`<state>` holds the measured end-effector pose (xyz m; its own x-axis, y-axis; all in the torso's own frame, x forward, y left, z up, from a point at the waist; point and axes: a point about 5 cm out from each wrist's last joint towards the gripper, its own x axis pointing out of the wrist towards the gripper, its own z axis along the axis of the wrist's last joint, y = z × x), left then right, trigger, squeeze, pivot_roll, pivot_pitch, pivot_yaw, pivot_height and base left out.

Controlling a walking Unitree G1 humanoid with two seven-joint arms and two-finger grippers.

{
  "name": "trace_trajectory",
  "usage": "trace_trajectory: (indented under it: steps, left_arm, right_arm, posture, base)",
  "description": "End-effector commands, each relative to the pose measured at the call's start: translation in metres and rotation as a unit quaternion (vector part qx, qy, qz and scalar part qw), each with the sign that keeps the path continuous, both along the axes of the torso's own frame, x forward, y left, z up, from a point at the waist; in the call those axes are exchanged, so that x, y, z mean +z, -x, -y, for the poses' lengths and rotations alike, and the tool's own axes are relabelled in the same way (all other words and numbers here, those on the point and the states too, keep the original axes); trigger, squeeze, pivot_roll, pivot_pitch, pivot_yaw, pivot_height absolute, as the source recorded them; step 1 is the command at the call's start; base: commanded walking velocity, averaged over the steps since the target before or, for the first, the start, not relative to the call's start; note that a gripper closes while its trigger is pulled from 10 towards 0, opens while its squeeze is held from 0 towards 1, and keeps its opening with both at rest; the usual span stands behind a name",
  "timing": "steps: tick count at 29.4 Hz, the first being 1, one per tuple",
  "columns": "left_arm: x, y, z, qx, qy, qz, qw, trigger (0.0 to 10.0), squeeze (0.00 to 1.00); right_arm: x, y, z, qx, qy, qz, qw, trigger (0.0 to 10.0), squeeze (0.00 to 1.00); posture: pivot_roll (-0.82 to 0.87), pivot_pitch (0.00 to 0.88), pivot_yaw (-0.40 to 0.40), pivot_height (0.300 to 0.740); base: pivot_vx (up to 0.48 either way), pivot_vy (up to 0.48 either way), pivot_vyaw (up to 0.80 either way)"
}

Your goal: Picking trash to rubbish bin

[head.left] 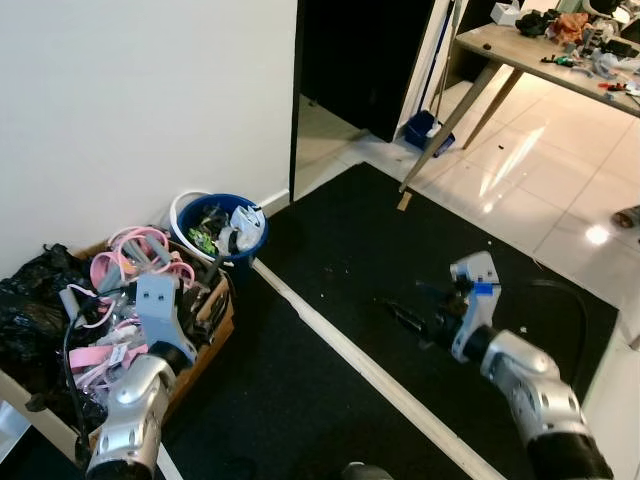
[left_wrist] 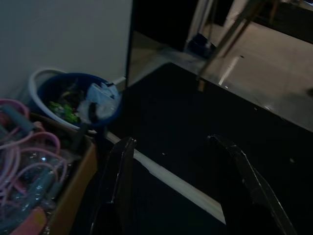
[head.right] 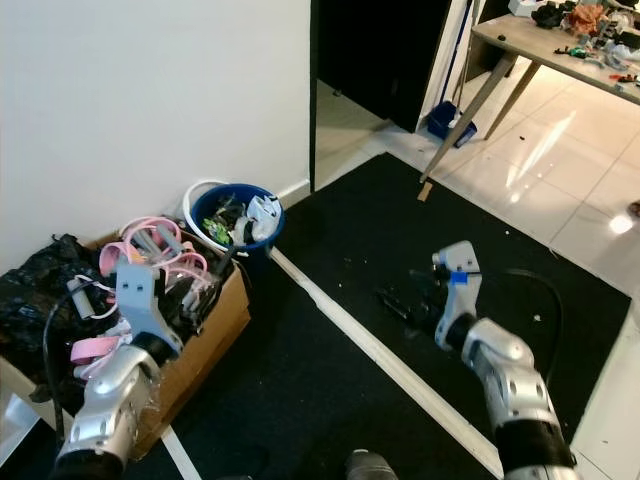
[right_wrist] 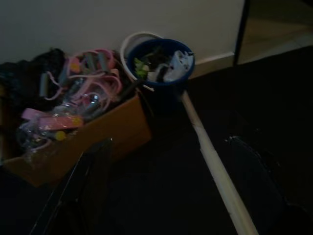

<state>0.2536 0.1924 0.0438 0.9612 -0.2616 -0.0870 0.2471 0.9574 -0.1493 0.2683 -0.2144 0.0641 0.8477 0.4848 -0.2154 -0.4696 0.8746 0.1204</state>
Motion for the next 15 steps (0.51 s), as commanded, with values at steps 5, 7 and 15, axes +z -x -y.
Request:
trace_trajectory:
  steps: [5,7,15]
  left_arm:
    - [0.001,0.002,0.0,0.032,0.009,0.011,0.999,10.0,0.0]
    - [0.009,0.0,0.0,0.043,0.013,0.029,0.999,10.0,0.0]
    - [0.032,-0.008,0.005,0.066,0.032,0.07,0.995,10.0,0.0]
  right_arm:
    - [0.005,0.004,0.016,-0.113,-0.022,0.04,0.993,10.0,0.0]
    - [0.008,0.002,0.016,-0.118,-0.026,0.049,0.991,10.0,0.0]
    - [0.027,-0.012,0.011,-0.088,-0.039,0.103,0.99,10.0,0.0]
  posture:
    - [-0.05,0.0,-0.033,0.74]
    - [-0.04,0.0,-0.04,0.74]
    - [-0.04,0.0,-0.043,0.74]
  base:
    - [0.0,0.0,0.0]
    - [0.0,0.0,0.0]
    - [0.0,0.0,0.0]
